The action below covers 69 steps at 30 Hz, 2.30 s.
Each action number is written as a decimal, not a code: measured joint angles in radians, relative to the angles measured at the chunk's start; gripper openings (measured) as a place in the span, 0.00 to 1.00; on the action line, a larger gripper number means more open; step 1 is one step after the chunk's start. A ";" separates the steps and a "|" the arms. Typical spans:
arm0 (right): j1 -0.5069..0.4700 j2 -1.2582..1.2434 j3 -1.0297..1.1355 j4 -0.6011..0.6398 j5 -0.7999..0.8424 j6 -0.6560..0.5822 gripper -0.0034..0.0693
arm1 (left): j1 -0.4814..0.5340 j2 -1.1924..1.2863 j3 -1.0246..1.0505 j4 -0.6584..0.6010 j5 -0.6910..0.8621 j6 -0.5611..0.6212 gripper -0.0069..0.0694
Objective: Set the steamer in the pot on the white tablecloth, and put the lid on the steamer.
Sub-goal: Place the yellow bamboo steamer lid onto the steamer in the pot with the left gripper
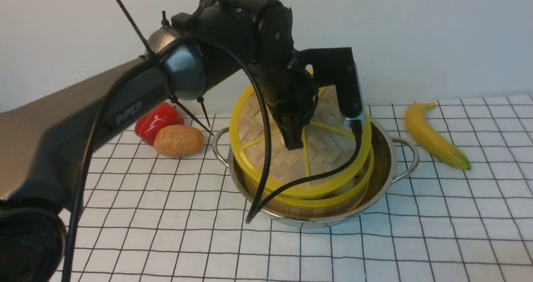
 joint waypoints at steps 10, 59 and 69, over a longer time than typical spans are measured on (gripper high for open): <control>0.000 0.000 0.000 0.000 0.000 0.000 0.38 | 0.000 0.050 -0.001 -0.036 -0.005 0.007 0.23; 0.000 0.000 0.000 0.000 0.000 0.000 0.38 | 0.034 0.062 -0.013 -0.109 -0.071 0.083 0.22; 0.000 0.000 0.000 0.000 0.000 0.000 0.38 | 0.034 0.070 -0.013 -0.110 -0.074 0.080 0.22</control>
